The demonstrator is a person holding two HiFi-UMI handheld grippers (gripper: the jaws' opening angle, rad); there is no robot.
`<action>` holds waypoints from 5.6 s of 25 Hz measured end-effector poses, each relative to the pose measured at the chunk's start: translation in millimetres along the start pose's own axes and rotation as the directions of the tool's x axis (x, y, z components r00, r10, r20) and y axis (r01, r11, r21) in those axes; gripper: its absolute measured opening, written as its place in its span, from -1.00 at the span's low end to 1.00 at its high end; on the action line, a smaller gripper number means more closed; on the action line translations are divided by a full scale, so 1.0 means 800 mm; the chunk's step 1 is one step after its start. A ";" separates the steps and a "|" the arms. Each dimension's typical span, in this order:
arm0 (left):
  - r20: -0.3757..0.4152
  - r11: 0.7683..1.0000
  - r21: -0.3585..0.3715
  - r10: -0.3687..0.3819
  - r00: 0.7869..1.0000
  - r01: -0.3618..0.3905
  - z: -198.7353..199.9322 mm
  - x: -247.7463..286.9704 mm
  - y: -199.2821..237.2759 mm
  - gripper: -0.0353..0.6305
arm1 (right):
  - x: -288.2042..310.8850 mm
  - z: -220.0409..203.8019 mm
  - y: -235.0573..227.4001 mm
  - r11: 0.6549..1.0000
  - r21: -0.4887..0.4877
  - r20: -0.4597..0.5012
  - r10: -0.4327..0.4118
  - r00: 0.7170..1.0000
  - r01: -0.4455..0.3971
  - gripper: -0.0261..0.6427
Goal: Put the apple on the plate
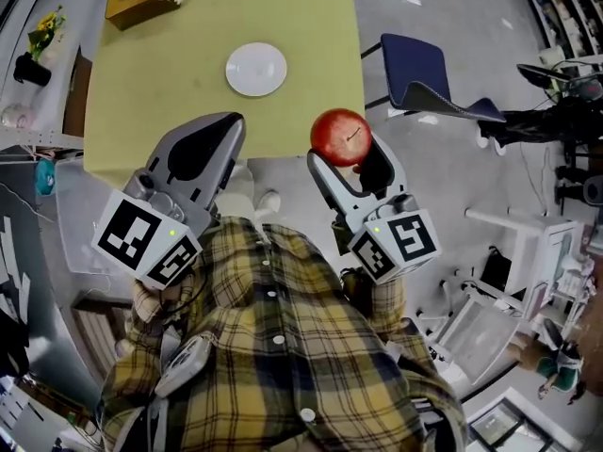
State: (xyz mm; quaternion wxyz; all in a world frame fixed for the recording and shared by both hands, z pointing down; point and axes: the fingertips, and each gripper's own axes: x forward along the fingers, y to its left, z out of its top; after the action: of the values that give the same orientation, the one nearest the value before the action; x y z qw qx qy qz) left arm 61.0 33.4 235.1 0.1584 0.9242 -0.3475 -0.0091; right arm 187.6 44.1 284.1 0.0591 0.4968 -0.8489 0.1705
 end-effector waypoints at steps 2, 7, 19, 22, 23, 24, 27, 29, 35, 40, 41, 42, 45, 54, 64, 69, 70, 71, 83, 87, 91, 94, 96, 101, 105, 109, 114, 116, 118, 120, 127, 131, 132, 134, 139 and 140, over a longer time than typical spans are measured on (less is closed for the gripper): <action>-0.002 1.000 -0.006 0.014 1.000 -0.014 -0.003 0.003 0.011 -0.90 | 0.015 0.000 -0.001 1.000 -0.005 -0.008 0.015 1.000 -0.015 0.15; 0.016 0.999 -0.017 0.028 0.999 -0.028 0.005 0.017 0.043 -0.90 | 0.053 0.008 -0.005 0.999 -0.025 -0.023 0.033 0.999 -0.033 0.15; 0.022 1.000 -0.013 -0.018 1.000 0.019 0.057 0.092 0.141 -0.90 | 0.170 0.055 -0.032 0.998 -0.052 -0.052 0.019 0.998 -0.022 0.15; 0.011 1.000 -0.025 -0.018 1.000 0.018 0.058 0.106 0.170 -0.90 | 0.205 0.062 -0.036 0.998 -0.056 -0.057 0.027 0.998 -0.030 0.15; 0.006 0.999 -0.026 -0.019 1.000 0.019 0.058 0.110 0.179 -0.90 | 0.217 0.064 -0.038 0.998 -0.055 -0.059 0.029 0.998 -0.033 0.15; 0.000 0.999 -0.025 -0.021 1.000 0.021 0.058 0.114 0.188 -0.90 | 0.229 0.065 -0.039 0.998 -0.054 -0.062 0.032 0.998 -0.035 0.15; -0.017 0.999 -0.024 -0.022 1.000 0.022 0.058 0.123 0.213 -0.90 | 0.262 0.067 -0.041 0.998 -0.051 -0.072 0.040 0.997 -0.044 0.15; -0.033 0.999 -0.035 -0.026 0.999 0.025 0.055 0.126 0.225 -0.90 | 0.278 0.068 -0.041 0.998 -0.046 -0.081 0.041 0.996 -0.044 0.15; -0.056 0.998 -0.053 -0.037 0.998 0.034 0.050 0.135 0.252 -0.90 | 0.310 0.069 -0.042 0.998 -0.042 -0.091 0.037 0.995 -0.041 0.15; -0.066 0.997 -0.072 -0.032 0.997 0.027 0.046 0.147 0.259 -0.90 | 0.319 0.064 -0.044 0.997 -0.040 -0.121 0.060 0.991 -0.065 0.15; -0.066 0.997 -0.074 -0.031 0.997 0.026 0.046 0.150 0.257 -0.90 | 0.319 0.065 -0.045 0.997 -0.042 -0.125 0.066 0.990 -0.071 0.15; -0.065 0.997 -0.074 -0.028 0.998 0.023 0.047 0.153 0.256 -0.90 | 0.319 0.067 -0.047 0.996 -0.045 -0.127 0.072 0.989 -0.079 0.15; -0.059 0.997 -0.072 -0.006 0.998 0.001 0.050 0.160 0.252 -0.90 | 0.319 0.072 -0.048 0.991 -0.064 -0.141 0.104 0.985 -0.114 0.15; -0.033 0.994 -0.067 0.084 0.996 -0.086 0.055 0.160 0.249 -0.90 | 0.317 0.080 -0.053 0.975 -0.090 -0.149 0.189 0.971 -0.203 0.15; -0.027 0.991 -0.049 0.127 0.992 -0.128 0.052 0.155 0.251 -0.90 | 0.320 0.060 -0.048 0.964 -0.111 -0.182 0.219 0.959 -0.241 0.15; -0.046 0.987 -0.054 0.149 0.988 -0.151 0.041 0.155 0.256 -0.90 | 0.325 0.035 -0.046 0.953 -0.113 -0.221 0.252 0.942 -0.281 0.15; -0.051 0.986 -0.051 0.155 0.987 -0.158 0.039 0.155 0.258 -0.90 | 0.327 0.028 -0.045 0.950 -0.113 -0.232 0.259 0.937 -0.291 0.15; -0.056 0.985 -0.050 0.160 0.986 -0.163 0.037 0.155 0.259 -0.90 | 0.328 0.021 -0.045 0.948 -0.109 -0.245 0.267 0.932 -0.300 0.15; -0.141 0.979 -0.073 0.177 0.974 -0.188 -0.010 0.158 0.272 -0.90 | 0.357 -0.075 -0.051 0.946 -0.022 -0.351 0.296 0.888 -0.324 0.15; -0.173 0.977 -0.076 0.184 0.968 -0.200 -0.025 0.160 0.272 -0.90 | 0.363 -0.104 -0.058 0.946 0.003 -0.372 0.301 0.878 -0.324 0.15; -0.201 0.972 -0.086 0.196 0.960 -0.217 -0.036 0.157 0.276 -0.90 | 0.373 -0.132 -0.065 0.949 -0.016 -0.396 0.284 0.873 -0.315 0.15; -0.217 0.969 -0.092 0.204 0.955 -0.229 -0.043 0.154 0.279 -0.90 | 0.381 -0.151 -0.069 0.952 -0.007 -0.407 0.276 0.871 -0.305 0.15; -0.223 0.966 -0.102 0.209 0.952 -0.236 -0.048 0.153 0.281 -0.90 | 0.386 -0.166 -0.072 0.954 0.010 -0.422 0.276 0.864 -0.300 0.15; -0.233 0.961 -0.120 0.216 0.948 -0.248 -0.054 0.152 0.285 -0.90 | 0.394 -0.192 -0.078 0.953 0.015 -0.454 0.277 0.847 -0.303 0.15; -0.237 0.957 -0.126 0.225 0.945 -0.260 -0.058 0.149 0.289 -0.90 | 0.398 -0.207 -0.080 0.949 -0.001 -0.471 0.278 0.837 -0.315 0.15; -0.237 0.957 -0.128 0.227 0.945 -0.262 -0.058 0.150 0.290 -0.90 | 0.398 -0.213 -0.079 0.939 -0.032 -0.471 0.287 0.834 -0.341 0.15; -0.235 0.959 -0.131 0.217 0.947 -0.252 -0.057 0.150 0.286 -0.90 | 0.393 -0.215 -0.077 0.935 -0.036 -0.482 0.294 0.825 -0.354 0.15; -0.233 0.960 -0.129 0.215 0.948 -0.250 -0.056 0.150 0.284 -0.90 | 0.389 -0.217 -0.079 0.935 -0.035 -0.491 0.291 0.821 -0.352 0.15; -0.230 0.961 -0.127 0.214 0.949 -0.247 -0.054 0.151 0.283 -0.90 | 0.387 -0.217 -0.080 0.936 -0.036 -0.497 0.286 0.819 -0.349 0.15; -0.228 0.961 -0.125 0.214 0.950 -0.247 -0.052 0.151 0.284 -0.90 | 0.387 -0.218 -0.080 0.936 -0.042 -0.502 0.282 0.818 -0.348 0.15; -0.217 0.962 -0.122 0.213 0.953 -0.243 -0.050 0.149 0.284 -0.90 | 0.386 -0.221 -0.077 0.936 -0.046 -0.515 0.277 0.811 -0.348 0.15; -0.212 0.964 -0.119 0.212 0.954 -0.240 -0.049 0.149 0.283 -0.90 | 0.386 -0.221 -0.077 0.938 -0.046 -0.514 0.272 0.814 -0.342 0.15; -0.210 0.964 -0.118 0.212 0.955 -0.240 -0.048 0.148 0.283 -0.90 | 0.386 -0.219 -0.077 0.939 -0.049 -0.512 0.270 0.816 -0.341 0.15; -0.207 0.964 -0.118 0.212 0.955 -0.240 -0.047 0.148 0.283 -0.90 | 0.386 -0.217 -0.077 0.939 -0.053 -0.511 0.268 0.817 -0.341 0.15; -0.198 0.964 -0.116 0.215 0.956 -0.240 -0.043 0.147 0.282 -0.90 | 0.383 -0.213 -0.077 0.938 -0.053 -0.514 0.267 0.815 -0.342 0.15; -0.195 0.964 -0.115 0.215 0.957 -0.240 -0.042 0.147 0.281 -0.90 | 0.381 -0.210 -0.077 0.939 -0.052 -0.511 0.267 0.817 -0.340 0.15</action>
State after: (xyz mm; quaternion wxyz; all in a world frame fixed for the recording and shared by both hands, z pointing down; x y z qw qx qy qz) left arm 10.8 -192.5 345.4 0.2524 0.8618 -0.4344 0.0694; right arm 76.8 -176.1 538.0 0.2820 0.2888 -0.8831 0.2392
